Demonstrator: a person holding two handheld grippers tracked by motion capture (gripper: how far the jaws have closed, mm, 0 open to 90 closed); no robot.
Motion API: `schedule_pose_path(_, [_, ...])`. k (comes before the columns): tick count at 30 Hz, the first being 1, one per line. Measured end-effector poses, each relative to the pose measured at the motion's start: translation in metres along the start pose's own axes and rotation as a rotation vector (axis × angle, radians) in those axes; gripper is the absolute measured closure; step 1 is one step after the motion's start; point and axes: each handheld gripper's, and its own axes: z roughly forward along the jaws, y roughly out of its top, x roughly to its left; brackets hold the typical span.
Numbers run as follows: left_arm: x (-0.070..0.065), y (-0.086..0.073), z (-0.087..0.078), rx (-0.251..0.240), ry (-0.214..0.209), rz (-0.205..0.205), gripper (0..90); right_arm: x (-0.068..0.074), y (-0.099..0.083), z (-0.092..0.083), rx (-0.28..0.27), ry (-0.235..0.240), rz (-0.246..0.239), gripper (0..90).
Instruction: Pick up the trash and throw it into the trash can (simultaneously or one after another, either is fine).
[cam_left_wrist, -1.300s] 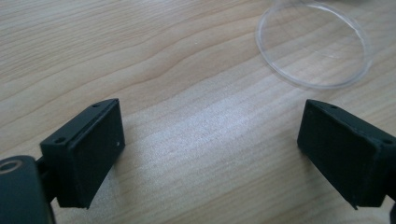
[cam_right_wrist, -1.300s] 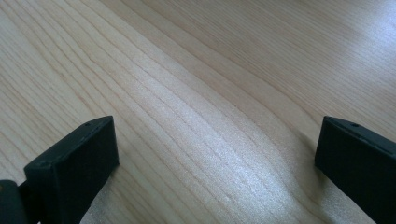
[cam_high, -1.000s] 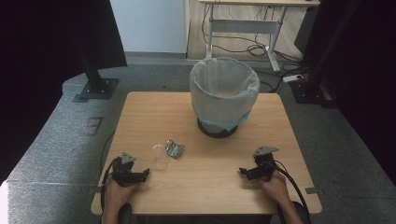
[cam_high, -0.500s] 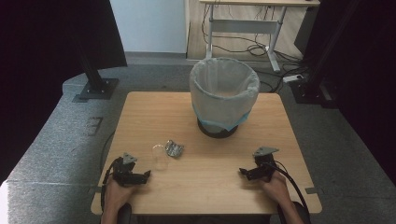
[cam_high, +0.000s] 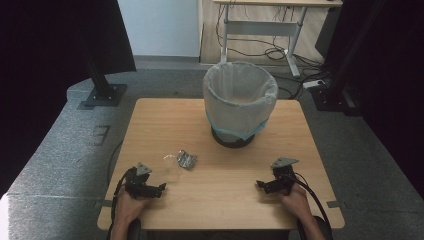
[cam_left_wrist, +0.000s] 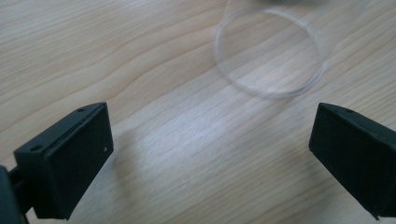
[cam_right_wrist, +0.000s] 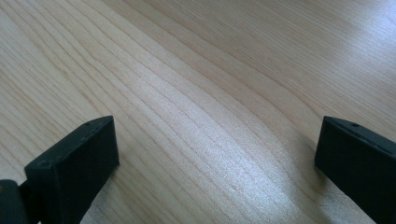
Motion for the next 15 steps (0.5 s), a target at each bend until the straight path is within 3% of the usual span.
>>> schedule_pose_path(15, [-0.014, 0.022, 0.011, -0.022, -0.044, 0.056, 0.0, 0.0, 0.0, 0.0, 0.001, 0.002, -0.001, 0.0])
